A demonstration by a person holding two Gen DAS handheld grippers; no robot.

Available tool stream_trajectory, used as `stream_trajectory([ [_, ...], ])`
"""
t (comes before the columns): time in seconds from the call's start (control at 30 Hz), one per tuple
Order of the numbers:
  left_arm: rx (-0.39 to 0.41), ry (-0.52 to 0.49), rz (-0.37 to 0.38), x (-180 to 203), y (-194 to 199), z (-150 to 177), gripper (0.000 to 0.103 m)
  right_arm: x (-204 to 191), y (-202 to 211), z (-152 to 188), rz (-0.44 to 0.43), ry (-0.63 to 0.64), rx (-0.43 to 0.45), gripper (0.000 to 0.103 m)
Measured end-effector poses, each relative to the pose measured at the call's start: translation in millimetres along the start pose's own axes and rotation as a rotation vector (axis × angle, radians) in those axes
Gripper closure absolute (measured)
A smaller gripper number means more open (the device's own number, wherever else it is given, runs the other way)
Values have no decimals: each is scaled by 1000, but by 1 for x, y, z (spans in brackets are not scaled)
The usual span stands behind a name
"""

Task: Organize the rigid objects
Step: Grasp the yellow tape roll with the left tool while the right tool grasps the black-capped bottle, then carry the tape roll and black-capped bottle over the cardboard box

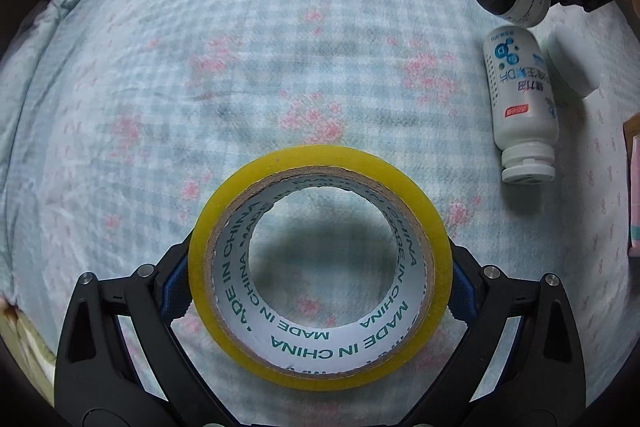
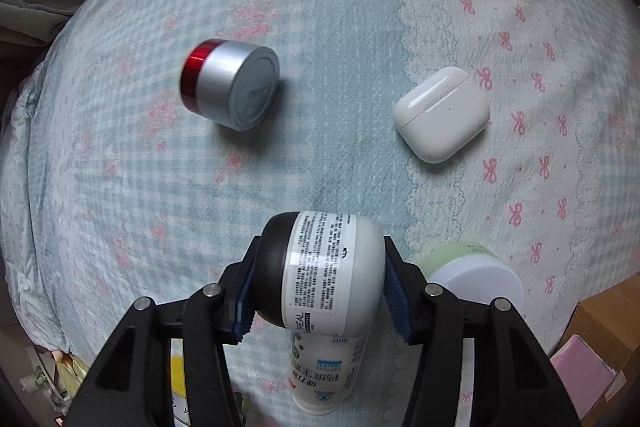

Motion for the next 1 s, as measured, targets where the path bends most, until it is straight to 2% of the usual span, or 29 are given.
stream_trajectory([
  [0.33,88,16,7,1,79,-16,6,-11,85,31,-45,33,88,53],
  [0.6,164,-16,70,32,178,-36,6,7,178,76,-62,61,172,53],
  [0.83,205,-95,138,97,247,-34,6,58,242,120,-69,35,261,53],
  [1.0,202,-134,214,163,282,-23,6,119,275,165,-142,-63,295,53],
])
Point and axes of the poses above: each gripper's, at about its wrist camera, not at the fingertips, and y roughly against the way its jaws point, x to its right, z to its underside, the point moved 8 cm from there along -y, roughly the way its jaws point, and after that the axes turned 13 degrees about y, right-handed, at the moved point
